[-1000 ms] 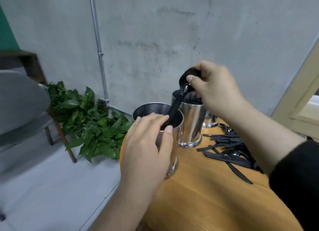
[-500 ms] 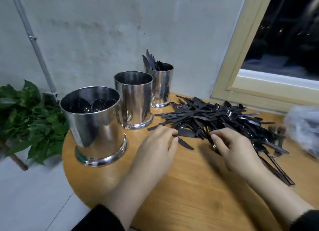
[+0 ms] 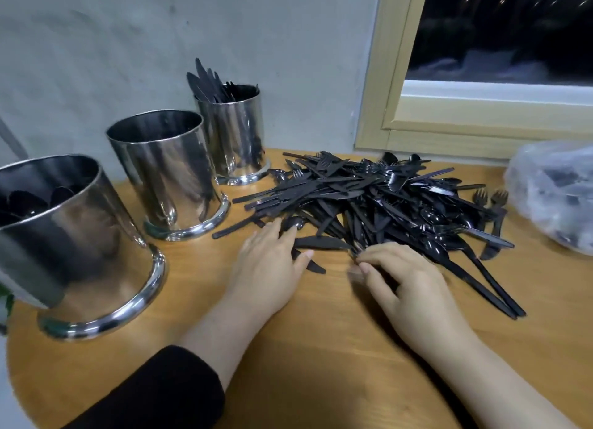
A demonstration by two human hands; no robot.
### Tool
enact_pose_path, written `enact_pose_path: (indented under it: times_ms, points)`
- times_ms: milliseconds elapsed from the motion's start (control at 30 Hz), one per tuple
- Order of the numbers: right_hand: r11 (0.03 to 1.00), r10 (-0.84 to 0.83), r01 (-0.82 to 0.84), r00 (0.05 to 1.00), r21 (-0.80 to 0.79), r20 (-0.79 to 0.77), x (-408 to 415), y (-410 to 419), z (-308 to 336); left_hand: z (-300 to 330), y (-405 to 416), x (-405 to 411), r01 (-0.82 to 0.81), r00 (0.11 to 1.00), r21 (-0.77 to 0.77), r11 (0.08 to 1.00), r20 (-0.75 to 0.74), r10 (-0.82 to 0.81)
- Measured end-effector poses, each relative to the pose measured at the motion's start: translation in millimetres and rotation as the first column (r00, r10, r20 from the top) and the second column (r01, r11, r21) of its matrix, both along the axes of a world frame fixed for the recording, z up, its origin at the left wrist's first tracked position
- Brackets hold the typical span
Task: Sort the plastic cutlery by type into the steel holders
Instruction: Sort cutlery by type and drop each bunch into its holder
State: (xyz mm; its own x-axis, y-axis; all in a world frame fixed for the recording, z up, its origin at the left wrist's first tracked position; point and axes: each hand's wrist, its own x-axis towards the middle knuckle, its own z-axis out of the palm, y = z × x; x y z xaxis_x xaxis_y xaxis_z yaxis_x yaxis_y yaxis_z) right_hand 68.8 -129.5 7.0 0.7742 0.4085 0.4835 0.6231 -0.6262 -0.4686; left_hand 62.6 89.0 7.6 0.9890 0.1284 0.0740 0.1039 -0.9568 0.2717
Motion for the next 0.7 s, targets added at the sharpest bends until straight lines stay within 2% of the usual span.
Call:
enact_pose_path:
  times_ms: [267, 467, 700]
  points:
    - [0.982, -0.096, 0.085, 0.994, 0.166, 0.058, 6.5, -34.8, 17.8, 0.0, -46.6, -5.0, 0.106, 0.994, -0.014, 0.994, 0.042, -0.106]
    - [0.959, -0.235, 0.230, 0.972, 0.163, 0.009, 17.9, -76.4, 14.1, -0.5, -42.1, -10.8, 0.130, 0.985, -0.025, 0.991, 0.119, -0.126]
    - [0.930, -0.318, 0.324, 0.946, 0.172, -0.063, 19.9, -98.0, 12.2, 0.5, -38.8, -17.2, 0.159, 0.957, -0.025, 0.987, 0.249, -0.148]
